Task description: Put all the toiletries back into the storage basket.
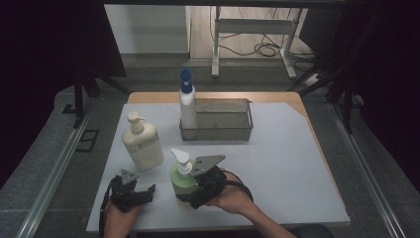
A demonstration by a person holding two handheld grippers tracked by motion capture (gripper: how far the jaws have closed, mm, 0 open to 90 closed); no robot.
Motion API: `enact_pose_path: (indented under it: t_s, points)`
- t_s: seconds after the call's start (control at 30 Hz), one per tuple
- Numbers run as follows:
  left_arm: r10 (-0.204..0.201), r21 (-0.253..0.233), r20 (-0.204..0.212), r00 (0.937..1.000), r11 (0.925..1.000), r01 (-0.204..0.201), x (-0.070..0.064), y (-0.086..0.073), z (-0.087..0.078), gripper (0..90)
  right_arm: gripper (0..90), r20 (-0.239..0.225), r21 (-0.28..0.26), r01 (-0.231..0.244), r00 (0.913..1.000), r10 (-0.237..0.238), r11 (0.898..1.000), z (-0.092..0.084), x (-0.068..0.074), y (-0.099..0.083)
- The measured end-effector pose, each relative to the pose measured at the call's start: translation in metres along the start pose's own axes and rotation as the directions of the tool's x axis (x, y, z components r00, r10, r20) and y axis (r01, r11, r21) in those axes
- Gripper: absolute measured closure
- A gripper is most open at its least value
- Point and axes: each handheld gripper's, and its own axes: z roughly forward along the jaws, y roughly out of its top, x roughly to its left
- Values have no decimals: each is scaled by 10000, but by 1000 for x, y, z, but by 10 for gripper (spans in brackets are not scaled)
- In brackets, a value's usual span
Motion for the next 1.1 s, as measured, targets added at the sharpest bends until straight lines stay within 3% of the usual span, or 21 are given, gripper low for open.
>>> enact_pose_path:
  t_s: [0.13, 0.57, 0.73, 1.1]
  points:
    - [37, 9, -13, 10000, 10000, -37, 0, 0, 0, 118, 117, 284, 70, 20, 9996, -22, 10000, -3, -2, 1]
    - [32, 15, -6, 10000, 10000, -32, 0, 0, 0, 118, 117, 605, -10, -195, 9980, 196, 9998, -15, -15, 6]
    - [27, 9, -9, 10000, 10000, -27, 0, 0, 0, 118, 117, 1055, -69, -169, 9943, 175, 9998, -19, -21, 7]
    - [21, 1, -5, 10000, 10000, -21, 0, 0, 0, 118, 118, 1531, -214, -663, 9858, 688, 9976, -27, -38, 10]
